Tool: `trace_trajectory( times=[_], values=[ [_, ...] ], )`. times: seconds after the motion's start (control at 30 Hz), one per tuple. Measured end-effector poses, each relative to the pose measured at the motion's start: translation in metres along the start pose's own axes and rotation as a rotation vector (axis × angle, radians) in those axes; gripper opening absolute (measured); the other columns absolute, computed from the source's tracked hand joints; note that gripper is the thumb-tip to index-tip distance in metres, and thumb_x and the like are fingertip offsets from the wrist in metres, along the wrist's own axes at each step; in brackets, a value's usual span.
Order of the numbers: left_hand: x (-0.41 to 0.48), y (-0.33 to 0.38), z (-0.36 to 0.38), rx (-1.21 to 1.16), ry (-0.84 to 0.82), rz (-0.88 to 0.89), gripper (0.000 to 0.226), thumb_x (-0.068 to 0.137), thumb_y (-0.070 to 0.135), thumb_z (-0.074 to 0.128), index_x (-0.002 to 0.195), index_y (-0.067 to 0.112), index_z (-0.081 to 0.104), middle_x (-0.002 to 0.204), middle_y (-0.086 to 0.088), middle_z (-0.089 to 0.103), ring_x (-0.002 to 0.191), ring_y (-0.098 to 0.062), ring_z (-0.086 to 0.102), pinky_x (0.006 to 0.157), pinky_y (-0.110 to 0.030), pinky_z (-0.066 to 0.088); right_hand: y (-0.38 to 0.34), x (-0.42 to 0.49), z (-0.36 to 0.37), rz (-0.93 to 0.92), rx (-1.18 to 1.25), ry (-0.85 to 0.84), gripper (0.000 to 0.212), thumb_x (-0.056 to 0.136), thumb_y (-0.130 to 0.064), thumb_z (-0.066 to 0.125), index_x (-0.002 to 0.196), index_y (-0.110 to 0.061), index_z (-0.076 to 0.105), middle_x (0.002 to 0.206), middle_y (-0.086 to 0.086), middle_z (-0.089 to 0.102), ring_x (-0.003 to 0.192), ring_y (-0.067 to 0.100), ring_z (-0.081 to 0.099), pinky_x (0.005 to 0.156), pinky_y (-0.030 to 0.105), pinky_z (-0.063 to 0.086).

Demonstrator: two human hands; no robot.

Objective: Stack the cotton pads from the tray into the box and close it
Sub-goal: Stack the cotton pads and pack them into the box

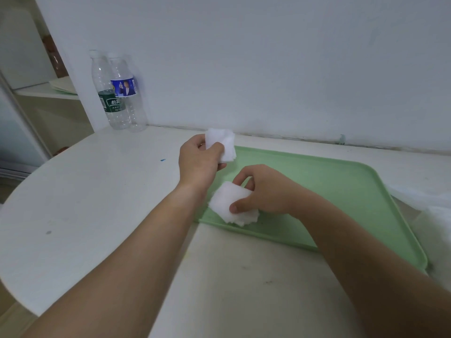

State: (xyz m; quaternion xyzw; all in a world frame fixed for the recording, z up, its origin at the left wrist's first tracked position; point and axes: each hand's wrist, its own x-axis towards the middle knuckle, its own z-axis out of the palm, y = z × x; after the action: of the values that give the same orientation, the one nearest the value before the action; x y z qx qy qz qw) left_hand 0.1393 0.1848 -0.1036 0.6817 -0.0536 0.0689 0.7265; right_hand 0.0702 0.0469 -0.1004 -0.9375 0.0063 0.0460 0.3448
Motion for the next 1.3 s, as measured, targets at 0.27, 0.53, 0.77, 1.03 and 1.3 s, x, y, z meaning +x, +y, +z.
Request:
trace_trajectory(
  times=[0.27,0.53,0.77,1.03,1.3],
  values=[
    [0.0,0.0,-0.001,0.024,-0.011,-0.009,0.013,0.086,0.005,0.06,0.094,0.01,0.069,0.083,-0.001,0.064,0.075,-0.016,0.062,0.07,-0.028,0.062,0.025,0.003,-0.033,0.053,0.108,0.086,0.016,0.082,-0.019,0.077,0.09,-0.016,0.063,0.07,-0.003,0.062,0.06,0.011,0.059,0.059,0.025,0.043],
    [0.002,-0.002,-0.002,0.058,0.007,-0.033,0.016,0.085,0.008,0.061,0.099,0.008,0.069,0.085,-0.003,0.067,0.075,-0.017,0.062,0.075,-0.035,0.062,0.022,0.0,-0.042,0.046,0.492,0.258,0.008,0.095,-0.018,0.064,0.092,-0.011,0.066,0.087,0.008,0.072,0.072,0.014,0.067,0.07,0.03,0.054],
    [-0.002,-0.004,-0.001,0.049,-0.107,-0.092,0.016,0.088,0.011,0.066,0.102,0.015,0.074,0.092,0.0,0.077,0.077,-0.01,0.069,0.07,-0.02,0.059,0.013,-0.004,-0.043,-0.026,1.077,0.194,0.023,0.093,-0.007,0.064,0.116,-0.007,0.066,0.086,0.003,0.069,0.064,0.013,0.064,0.059,0.025,0.053],
    [-0.01,0.002,0.009,-0.114,-0.274,-0.115,0.028,0.084,0.007,0.077,0.111,0.008,0.068,0.088,-0.002,0.078,0.08,-0.014,0.073,0.079,-0.028,0.06,0.003,-0.003,-0.029,0.001,1.051,0.12,0.013,0.091,-0.013,0.069,0.104,-0.014,0.07,0.08,-0.001,0.07,0.066,0.013,0.066,0.061,0.026,0.054],
    [-0.013,0.002,0.011,-0.141,-0.342,-0.132,0.03,0.091,0.006,0.067,0.12,0.003,0.064,0.099,-0.015,0.078,0.085,-0.02,0.075,0.083,-0.03,0.06,-0.003,0.0,-0.02,0.064,0.86,0.377,0.012,0.087,-0.019,0.074,0.097,-0.012,0.071,0.074,-0.001,0.07,0.062,0.01,0.063,0.056,0.025,0.055]
  ],
)
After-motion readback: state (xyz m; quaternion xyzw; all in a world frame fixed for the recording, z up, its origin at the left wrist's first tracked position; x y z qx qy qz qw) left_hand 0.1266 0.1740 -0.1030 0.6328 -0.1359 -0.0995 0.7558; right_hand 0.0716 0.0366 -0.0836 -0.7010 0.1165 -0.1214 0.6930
